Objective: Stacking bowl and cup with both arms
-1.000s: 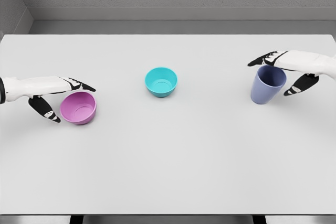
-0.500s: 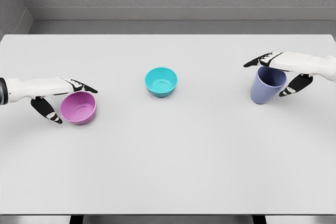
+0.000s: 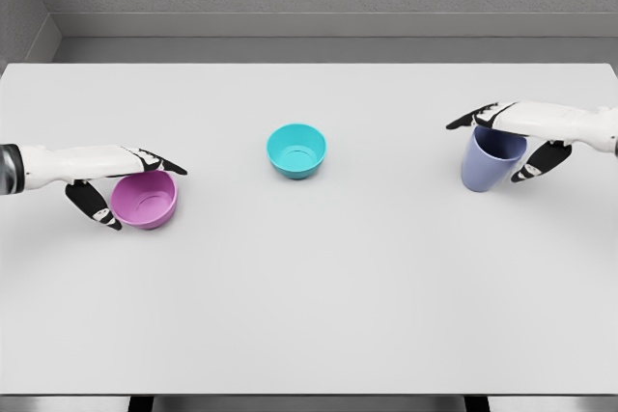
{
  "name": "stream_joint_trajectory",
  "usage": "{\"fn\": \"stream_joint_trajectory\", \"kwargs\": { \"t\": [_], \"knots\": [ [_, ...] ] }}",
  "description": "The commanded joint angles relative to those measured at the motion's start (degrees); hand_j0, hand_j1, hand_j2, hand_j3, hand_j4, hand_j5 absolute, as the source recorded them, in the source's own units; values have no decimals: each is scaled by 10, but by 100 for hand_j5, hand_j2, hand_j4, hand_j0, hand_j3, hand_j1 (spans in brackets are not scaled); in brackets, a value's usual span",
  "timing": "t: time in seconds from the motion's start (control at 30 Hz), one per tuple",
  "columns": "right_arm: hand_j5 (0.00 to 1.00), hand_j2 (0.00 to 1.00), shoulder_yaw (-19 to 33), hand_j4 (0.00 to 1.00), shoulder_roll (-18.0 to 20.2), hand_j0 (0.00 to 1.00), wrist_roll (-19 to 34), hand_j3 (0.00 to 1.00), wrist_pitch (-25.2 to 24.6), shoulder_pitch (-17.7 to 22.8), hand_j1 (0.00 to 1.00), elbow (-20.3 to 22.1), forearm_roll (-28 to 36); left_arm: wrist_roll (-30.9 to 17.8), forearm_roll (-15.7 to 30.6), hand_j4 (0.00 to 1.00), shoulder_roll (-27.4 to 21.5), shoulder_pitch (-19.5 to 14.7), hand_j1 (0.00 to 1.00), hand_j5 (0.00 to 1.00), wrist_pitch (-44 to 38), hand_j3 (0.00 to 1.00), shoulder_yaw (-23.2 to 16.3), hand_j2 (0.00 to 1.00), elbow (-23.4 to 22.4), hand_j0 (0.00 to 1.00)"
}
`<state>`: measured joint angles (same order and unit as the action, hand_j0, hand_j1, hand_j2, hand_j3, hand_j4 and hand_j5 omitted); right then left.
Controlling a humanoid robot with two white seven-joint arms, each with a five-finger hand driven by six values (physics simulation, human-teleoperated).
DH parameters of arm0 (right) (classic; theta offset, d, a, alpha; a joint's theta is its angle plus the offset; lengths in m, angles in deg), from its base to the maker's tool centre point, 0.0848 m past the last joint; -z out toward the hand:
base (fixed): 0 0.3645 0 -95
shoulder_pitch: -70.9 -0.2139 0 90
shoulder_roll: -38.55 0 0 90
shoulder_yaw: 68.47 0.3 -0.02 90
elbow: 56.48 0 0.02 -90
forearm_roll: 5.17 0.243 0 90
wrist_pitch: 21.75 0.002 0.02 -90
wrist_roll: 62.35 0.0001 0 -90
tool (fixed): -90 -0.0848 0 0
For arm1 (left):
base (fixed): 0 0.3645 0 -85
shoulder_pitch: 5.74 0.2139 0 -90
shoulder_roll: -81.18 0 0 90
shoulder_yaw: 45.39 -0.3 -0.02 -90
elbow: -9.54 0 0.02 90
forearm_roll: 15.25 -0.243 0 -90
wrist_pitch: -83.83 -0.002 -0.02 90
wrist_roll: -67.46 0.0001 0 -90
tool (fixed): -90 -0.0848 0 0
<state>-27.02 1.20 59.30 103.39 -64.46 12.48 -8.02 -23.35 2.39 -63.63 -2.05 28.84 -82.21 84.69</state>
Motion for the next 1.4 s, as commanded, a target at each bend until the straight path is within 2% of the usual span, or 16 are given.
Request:
{"fn": "stream_joint_trajectory", "kwargs": {
  "t": [0.0,0.23,0.53,0.7,0.87,1.37],
  "knots": [
    [96,96,0,96,-1,96,5,96,-1,0,96,-1,3,0,3,100,2,0,100,100,0,100,1,100,0,100],
    [81,81,0,81,-7,81,13,81,-1,0,81,-14,1,0,3,100,4,0,100,100,0,100,0,100,0,100],
    [76,76,1,76,-15,76,15,76,-1,0,76,-17,0,-2,3,100,8,1,100,100,0,100,0,100,0,100],
    [70,70,2,70,-12,70,15,70,-1,0,70,-16,0,-3,3,87,9,1,87,87,0,87,0,87,0,87],
    [70,70,3,70,-8,70,19,70,-1,-10,70,-10,0,-5,2,63,9,0,63,63,0,63,-2,63,0,63],
    [62,62,6,62,-8,62,19,62,-1,-26,62,-8,5,-4,2,62,23,-4,62,62,0,62,3,62,0,62]
  ]
}}
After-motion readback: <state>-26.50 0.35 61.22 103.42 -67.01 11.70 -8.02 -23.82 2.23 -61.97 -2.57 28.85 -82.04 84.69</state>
